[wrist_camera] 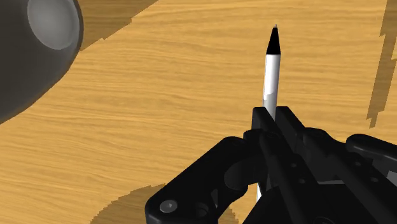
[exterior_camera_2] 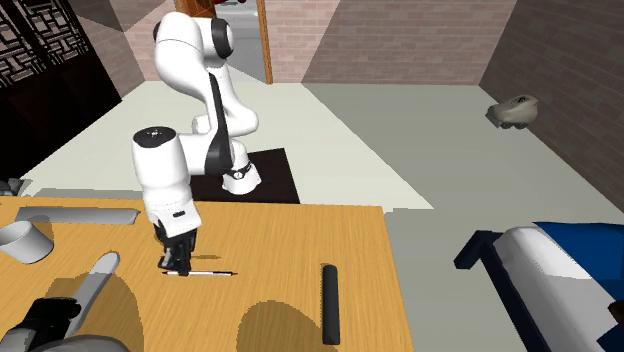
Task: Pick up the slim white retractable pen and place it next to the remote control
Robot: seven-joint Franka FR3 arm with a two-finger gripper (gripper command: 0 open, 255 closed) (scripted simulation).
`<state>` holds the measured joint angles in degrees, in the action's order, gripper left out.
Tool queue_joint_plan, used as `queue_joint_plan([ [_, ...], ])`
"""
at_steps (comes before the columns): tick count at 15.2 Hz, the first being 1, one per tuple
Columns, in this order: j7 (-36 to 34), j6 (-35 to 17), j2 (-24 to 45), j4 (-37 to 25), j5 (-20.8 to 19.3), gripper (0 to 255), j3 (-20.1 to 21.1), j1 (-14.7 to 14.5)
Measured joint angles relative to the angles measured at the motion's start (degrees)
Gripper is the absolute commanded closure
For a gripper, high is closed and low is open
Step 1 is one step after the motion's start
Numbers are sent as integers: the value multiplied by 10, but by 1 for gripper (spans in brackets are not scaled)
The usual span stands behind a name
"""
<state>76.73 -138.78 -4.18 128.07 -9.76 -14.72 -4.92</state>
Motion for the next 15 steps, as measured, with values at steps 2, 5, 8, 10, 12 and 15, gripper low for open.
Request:
queue_joint_plan([
  [2,35,0,18,-21,16,255,-14,10],
  [5,91,2,49,-57,45,255,-35,28],
  [8,145,7,88,-100,77,255,-50,47],
  [10,179,10,110,-126,98,255,-57,62],
  [12,193,3,124,-133,109,255,-59,68],
  [15,198,-14,137,-127,116,255,-57,70],
])
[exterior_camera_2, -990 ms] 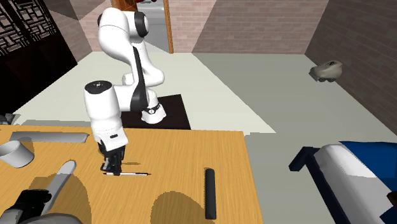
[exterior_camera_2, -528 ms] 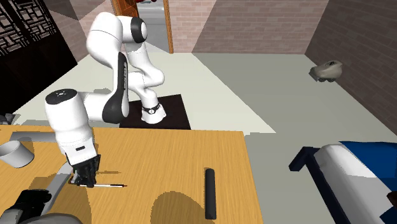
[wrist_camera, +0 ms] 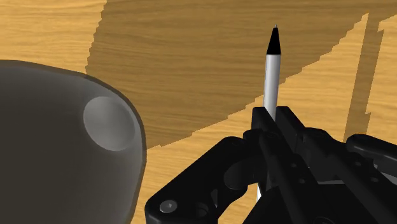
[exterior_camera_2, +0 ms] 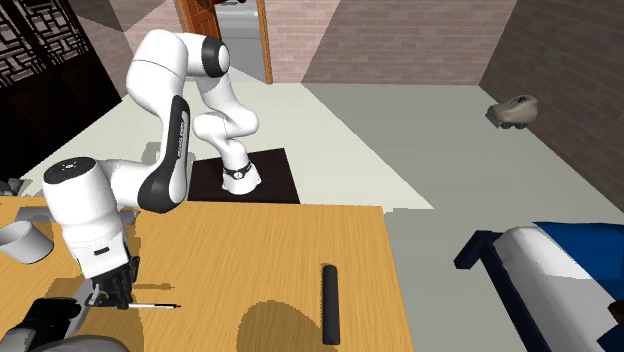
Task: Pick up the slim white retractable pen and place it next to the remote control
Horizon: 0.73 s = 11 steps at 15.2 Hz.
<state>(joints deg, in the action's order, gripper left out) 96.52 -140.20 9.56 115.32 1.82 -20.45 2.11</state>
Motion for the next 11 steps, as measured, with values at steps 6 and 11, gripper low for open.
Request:
queue_joint_plan([
  [6,8,-41,26,17,14,255,4,3],
  [11,16,-70,45,27,26,255,8,8],
])
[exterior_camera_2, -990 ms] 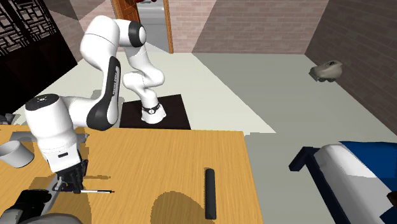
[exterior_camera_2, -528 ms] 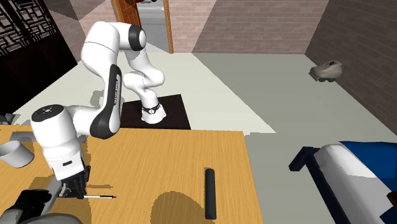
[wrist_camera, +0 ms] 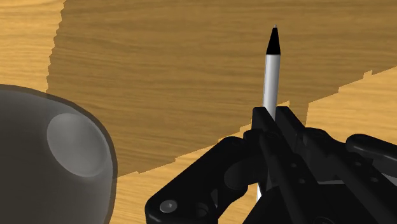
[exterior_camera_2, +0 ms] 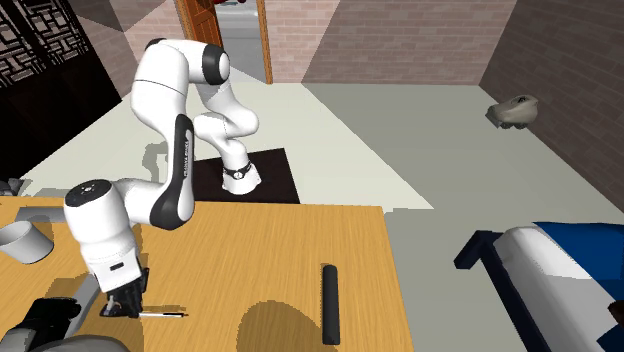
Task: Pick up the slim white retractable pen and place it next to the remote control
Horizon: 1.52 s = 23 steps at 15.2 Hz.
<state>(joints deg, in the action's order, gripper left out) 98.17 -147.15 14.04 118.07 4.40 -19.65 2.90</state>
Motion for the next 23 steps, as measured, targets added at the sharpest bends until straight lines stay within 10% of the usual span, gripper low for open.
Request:
queue_joint_plan([
  [5,0,-2,1,1,0,255,0,0],
  [6,0,-2,1,1,0,0,0,0],
  [23,-24,52,-62,6,-35,0,-10,-13],
])
